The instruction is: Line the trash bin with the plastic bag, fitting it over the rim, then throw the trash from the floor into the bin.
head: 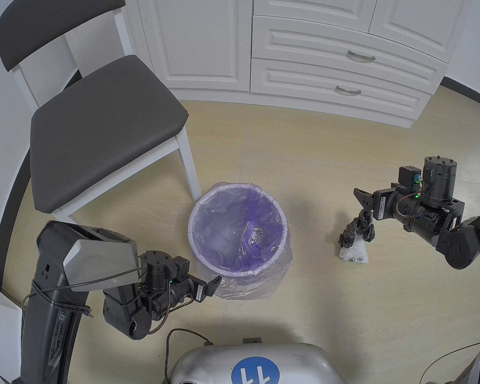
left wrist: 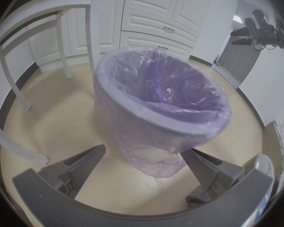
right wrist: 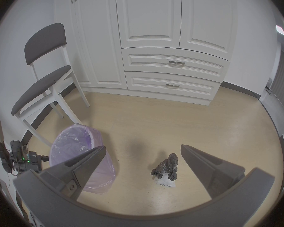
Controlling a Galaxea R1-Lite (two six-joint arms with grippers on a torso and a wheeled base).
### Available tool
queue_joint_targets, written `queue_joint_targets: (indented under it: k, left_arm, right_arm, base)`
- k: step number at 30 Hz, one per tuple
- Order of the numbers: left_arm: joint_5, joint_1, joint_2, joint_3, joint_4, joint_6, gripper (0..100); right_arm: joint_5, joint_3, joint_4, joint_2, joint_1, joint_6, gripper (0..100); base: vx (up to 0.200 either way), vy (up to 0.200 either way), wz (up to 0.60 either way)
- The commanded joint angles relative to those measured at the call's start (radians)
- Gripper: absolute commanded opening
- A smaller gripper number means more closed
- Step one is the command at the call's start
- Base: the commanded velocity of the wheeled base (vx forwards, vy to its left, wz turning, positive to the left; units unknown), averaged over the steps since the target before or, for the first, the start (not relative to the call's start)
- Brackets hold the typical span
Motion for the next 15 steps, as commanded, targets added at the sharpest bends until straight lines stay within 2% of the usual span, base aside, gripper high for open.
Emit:
queue_joint_targets:
  k: [1,8,15]
  left_arm:
    - [0.034,-0.004,0.089,-0.137,0.063,-0.026,100]
    - [0.053,0.002,0.080,-0.195,0.175,-0.021,100]
    - [0.050,0.005,0.075,-0.208,0.178,-0.021,100]
  right_arm:
    - [-0.001,-0.001,-0.002,0.019,-0.002,-0.002,100]
    - [-0.001,0.000,-0.002,0.019,-0.004,-0.004,100]
    - [-0.001,0.003,-0.002,0.018,-0.004,-0.004,100]
  base:
    - [0.000,0.000,0.00]
    - [0.000,0.000,0.00]
    - [0.000,0.000,0.00]
